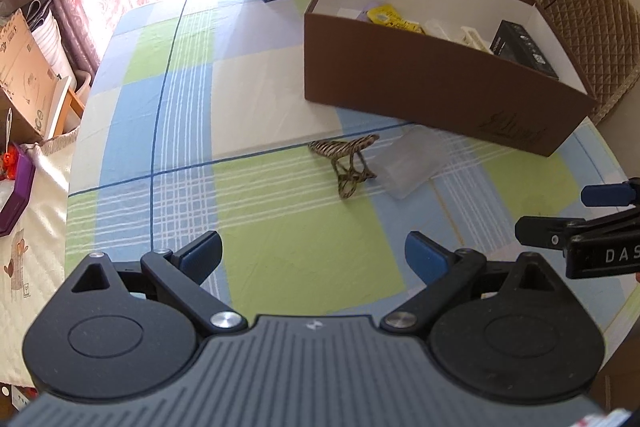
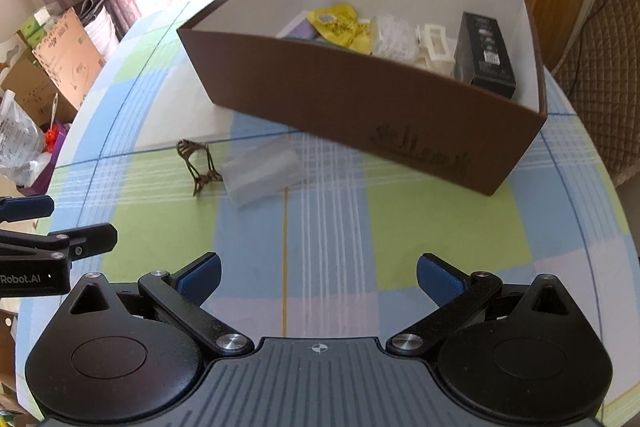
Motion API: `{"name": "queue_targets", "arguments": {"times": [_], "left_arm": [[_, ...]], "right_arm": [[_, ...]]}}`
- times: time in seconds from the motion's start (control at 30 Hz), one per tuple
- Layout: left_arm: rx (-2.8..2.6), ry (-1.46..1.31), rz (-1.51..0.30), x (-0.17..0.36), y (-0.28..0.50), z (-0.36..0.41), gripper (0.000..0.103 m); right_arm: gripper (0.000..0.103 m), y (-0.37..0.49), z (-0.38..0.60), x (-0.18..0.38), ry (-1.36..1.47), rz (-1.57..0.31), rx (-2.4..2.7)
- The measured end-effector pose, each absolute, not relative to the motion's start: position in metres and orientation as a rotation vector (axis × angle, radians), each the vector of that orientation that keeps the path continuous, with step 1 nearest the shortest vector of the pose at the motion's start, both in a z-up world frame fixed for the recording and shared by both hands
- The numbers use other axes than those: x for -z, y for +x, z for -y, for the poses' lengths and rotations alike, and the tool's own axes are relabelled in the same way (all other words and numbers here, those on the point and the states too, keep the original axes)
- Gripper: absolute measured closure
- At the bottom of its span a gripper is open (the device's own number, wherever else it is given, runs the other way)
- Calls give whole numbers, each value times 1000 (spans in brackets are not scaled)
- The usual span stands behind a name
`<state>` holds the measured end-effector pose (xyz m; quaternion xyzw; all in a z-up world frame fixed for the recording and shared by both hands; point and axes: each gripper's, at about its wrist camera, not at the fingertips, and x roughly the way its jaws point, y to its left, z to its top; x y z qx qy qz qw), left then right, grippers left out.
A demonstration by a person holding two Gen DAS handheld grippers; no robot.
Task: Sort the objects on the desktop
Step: 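Withdraw both tools from the brown box toward the hair clip and clear case, then lower the right tool onto the clear plastic case and close on it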
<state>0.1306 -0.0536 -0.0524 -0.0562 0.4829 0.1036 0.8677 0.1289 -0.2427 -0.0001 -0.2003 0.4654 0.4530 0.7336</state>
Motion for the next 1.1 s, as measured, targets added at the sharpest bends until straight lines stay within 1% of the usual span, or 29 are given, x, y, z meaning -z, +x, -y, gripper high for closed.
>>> {"name": "queue_targets", "arguments": {"times": [0.23, 0.57, 1.03, 1.1], "left_arm": [[-217, -129, -1028, 62, 134, 52, 7], [-238, -138, -1033, 75, 146, 41, 7], [-278, -168, -1056, 101, 166, 16, 7], [-280, -171, -1060, 103, 169, 15, 7]], "right_arm": [[2, 132, 243, 12, -418, -1033, -1013], [2, 134, 228, 28, -377, -950, -1119], [2, 130, 184, 64, -514, -826, -1239], [4, 128, 177, 70, -543, -800, -1245]]}}
